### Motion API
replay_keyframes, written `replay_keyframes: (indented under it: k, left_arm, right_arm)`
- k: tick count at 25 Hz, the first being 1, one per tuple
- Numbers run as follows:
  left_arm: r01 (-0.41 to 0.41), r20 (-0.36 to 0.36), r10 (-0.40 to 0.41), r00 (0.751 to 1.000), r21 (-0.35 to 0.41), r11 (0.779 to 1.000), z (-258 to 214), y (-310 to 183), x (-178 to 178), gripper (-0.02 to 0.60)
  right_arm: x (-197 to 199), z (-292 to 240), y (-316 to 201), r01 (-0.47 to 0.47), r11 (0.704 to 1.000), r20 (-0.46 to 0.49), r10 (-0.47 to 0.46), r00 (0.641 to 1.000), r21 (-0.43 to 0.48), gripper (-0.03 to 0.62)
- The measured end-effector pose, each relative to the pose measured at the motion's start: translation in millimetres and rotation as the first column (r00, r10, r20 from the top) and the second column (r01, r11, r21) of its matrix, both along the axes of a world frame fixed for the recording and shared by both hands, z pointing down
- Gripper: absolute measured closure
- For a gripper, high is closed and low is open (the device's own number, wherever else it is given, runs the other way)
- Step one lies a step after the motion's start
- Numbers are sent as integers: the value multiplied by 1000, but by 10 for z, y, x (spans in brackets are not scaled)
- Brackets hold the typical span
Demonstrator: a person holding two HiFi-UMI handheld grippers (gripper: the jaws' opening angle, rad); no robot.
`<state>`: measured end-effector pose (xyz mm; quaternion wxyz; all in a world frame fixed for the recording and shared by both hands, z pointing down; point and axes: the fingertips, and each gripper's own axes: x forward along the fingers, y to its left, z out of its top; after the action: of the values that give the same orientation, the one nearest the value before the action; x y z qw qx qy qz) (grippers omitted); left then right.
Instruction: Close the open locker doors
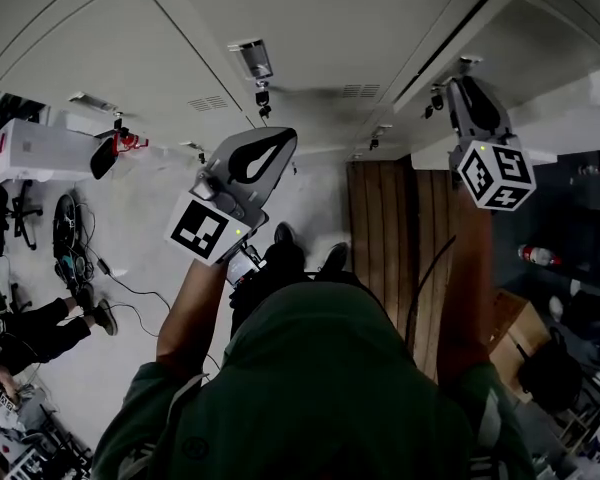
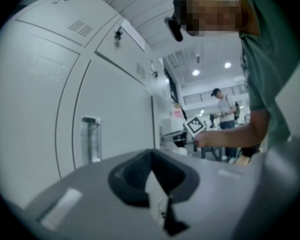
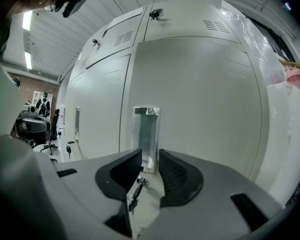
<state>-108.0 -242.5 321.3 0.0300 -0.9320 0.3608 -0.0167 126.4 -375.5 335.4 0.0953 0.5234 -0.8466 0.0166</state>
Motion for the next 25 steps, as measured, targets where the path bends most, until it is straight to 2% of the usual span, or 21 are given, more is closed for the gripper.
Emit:
replay_keyframes:
  k: [3,8,10,12,15,18,22,25]
  left_arm:
    - [6,1,-6,1000,2,1000,9,1,-5,581]
    - [8,1,-8,1000,0,1000,12,6,-10,581]
    - [7,1,-7,1000,-1,1000,20,5,-8,581]
    - [4,2,-4,1000,1,1000,28,6,5,581]
    - [0,0,0,1000,0,1000,33,9,19,581]
    - [3,-2,-3,1000,-5,1000,44,7,7,581]
    - [9,-4,-9,1000,-9,1000,69,-7,-28,581]
    - [11,-4,-11,1000,-14,1000,90,-20,-39,581]
  right_arm:
    - [-52,237,53,-5,998,8,6,1000,-69,477]
    - [-44,664,147,-27,979,19,32,999,-200,477]
    - [-60,733,151,-22,977,24,28,999,-212,530]
    - [-79,753,142,-23,979,4,24,1000,-202,533]
    - [-116,763,128,-36,985,-115,16,993,-169,534]
    - [-138,771,122,-50,991,-278,14,961,-125,534]
    - [-148,780,121,-59,996,-454,23,891,-64,536]
    - [-138,784,123,-68,998,-590,46,806,-15,536]
